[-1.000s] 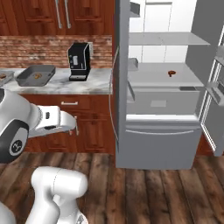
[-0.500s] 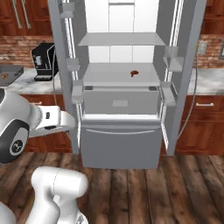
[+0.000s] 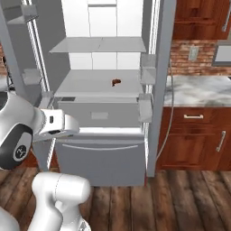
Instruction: Place one mushroom and one chicken drumstick in each tupperware on the nearby counter, to pack two identical lunches.
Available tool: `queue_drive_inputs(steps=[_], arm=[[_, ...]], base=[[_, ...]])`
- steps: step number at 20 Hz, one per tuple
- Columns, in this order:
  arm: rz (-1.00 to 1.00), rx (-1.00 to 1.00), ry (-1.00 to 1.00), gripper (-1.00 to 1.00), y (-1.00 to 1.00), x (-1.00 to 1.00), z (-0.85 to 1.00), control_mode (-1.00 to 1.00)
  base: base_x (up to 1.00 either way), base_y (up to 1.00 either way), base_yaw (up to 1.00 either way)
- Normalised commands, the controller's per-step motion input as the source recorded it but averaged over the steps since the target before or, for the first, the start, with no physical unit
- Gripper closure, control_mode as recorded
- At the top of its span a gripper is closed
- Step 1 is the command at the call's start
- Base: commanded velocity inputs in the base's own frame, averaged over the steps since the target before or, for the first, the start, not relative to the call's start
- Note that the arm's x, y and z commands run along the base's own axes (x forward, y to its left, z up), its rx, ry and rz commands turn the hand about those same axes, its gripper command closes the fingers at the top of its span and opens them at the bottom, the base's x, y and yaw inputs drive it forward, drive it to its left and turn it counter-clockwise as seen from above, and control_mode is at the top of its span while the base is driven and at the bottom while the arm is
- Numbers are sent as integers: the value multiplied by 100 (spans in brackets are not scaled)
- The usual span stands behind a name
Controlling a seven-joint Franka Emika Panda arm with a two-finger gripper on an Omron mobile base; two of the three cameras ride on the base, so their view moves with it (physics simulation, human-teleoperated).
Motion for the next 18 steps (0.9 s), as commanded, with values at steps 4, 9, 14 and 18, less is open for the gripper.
queue_drive_inputs(steps=[4,9,14,18], arm=[[0,0,0,-100,0,0,0,100],[0,0,0,-100,0,0,0,100],[0,0,0,-100,0,0,0,100],[0,0,0,-100,0,0,0,100]], base=[[90,2,0],[74,-6,0],[37,-44,0],[46,-24,0]])
